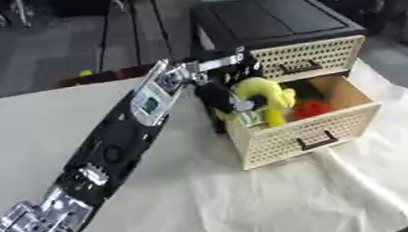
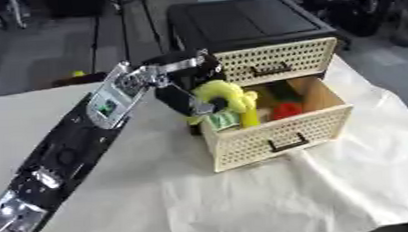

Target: Pick up objects from table and place into drawer.

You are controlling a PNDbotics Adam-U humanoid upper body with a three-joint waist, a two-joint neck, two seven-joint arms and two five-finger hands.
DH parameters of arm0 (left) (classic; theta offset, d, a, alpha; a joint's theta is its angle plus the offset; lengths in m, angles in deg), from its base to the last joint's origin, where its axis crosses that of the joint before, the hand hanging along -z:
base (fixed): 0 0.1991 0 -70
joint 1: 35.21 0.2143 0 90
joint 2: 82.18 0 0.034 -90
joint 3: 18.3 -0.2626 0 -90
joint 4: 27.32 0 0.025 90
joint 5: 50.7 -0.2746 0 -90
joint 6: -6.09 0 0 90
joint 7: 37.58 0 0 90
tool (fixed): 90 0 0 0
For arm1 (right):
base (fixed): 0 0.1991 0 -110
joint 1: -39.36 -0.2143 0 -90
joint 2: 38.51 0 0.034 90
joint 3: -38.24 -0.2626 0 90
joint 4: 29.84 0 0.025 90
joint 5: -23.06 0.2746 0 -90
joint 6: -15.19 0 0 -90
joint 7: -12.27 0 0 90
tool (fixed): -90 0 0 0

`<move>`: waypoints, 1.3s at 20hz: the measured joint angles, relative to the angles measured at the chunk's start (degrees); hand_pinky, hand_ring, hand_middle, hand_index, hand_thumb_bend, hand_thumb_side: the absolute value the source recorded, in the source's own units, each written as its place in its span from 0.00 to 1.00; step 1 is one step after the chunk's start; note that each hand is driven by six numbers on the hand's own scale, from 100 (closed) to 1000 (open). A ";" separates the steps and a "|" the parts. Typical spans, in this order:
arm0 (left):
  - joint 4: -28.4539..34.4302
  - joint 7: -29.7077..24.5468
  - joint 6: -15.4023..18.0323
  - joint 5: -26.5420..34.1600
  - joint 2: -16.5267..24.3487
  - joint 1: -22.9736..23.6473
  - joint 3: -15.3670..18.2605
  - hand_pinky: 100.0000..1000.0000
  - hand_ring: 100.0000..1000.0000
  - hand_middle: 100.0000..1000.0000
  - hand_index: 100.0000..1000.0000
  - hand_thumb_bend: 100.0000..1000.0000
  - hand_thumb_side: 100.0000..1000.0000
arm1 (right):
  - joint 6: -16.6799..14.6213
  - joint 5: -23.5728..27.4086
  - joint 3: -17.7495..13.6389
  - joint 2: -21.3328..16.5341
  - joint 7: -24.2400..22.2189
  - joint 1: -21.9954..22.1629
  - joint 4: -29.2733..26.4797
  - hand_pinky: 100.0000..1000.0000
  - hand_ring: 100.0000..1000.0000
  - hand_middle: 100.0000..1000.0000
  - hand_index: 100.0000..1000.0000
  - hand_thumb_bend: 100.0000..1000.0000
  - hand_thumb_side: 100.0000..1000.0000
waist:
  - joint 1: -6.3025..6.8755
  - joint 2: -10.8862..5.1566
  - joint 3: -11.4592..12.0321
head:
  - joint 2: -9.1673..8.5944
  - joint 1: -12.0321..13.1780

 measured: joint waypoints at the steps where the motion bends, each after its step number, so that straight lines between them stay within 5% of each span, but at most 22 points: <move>1: -0.78 1.53 0.04 -0.59 -0.11 -0.08 0.31 0.17 0.30 0.32 0.56 0.00 0.24 | -0.18 0.14 0.25 0.46 -0.24 -0.35 -0.01 0.17 0.35 0.37 0.69 0.00 0.80 | 0.26 0.35 -0.55 | -0.30 0.27; 5: -2.79 10.20 1.38 -4.97 -0.17 -0.81 1.62 0.22 0.35 0.37 0.60 0.00 0.14 | -0.80 0.60 1.09 2.22 -1.26 -1.98 -0.50 0.17 0.35 0.37 0.68 0.00 0.80 | 1.08 1.71 -2.69 | -1.73 1.49; 7: -3.53 15.11 2.64 -8.70 -0.16 -1.19 2.02 0.35 0.45 0.46 0.67 0.00 0.11 | -1.03 0.88 1.35 2.74 -1.65 -2.61 -0.84 0.17 0.35 0.37 0.68 0.00 0.80 | 1.67 2.25 -3.52 | -2.43 2.01; 9: -3.71 19.59 4.50 -13.25 -0.16 -1.23 2.12 0.47 0.52 0.51 0.70 0.39 0.17 | -1.12 1.02 1.59 2.92 -1.99 -2.92 -1.15 0.17 0.35 0.37 0.68 0.00 0.80 | 2.21 2.66 -3.93 | -2.92 2.32; 13: -3.21 27.32 8.39 -22.53 -0.14 -1.17 2.16 0.51 0.54 0.52 0.70 0.82 0.31 | -1.33 1.21 1.64 3.16 -2.46 -2.93 -1.39 0.17 0.35 0.37 0.68 0.00 0.80 | 2.68 3.16 -4.13 | -3.20 2.59; 17: -2.98 34.03 9.60 -30.12 -0.13 -0.98 2.24 0.53 0.55 0.53 0.71 1.00 0.43 | -1.26 1.25 1.64 3.26 -2.67 -2.94 -1.43 0.18 0.35 0.37 0.68 0.00 0.80 | 2.84 3.37 -4.17 | -3.42 2.59; 21: -2.72 38.89 9.94 -34.43 -0.18 -0.50 1.90 0.52 0.53 0.51 0.69 0.99 0.42 | -1.35 1.26 1.62 3.26 -2.80 -2.94 -1.44 0.18 0.35 0.37 0.67 0.00 0.80 | 2.84 3.41 -3.76 | -3.44 2.59; 26: 1.45 40.83 10.44 -29.10 0.62 -0.02 1.65 0.51 0.50 0.48 0.69 0.51 0.47 | -1.44 1.25 1.54 2.75 -2.87 -2.39 -1.43 0.17 0.34 0.36 0.60 0.00 0.80 | 2.19 2.13 -0.89 | -3.38 2.50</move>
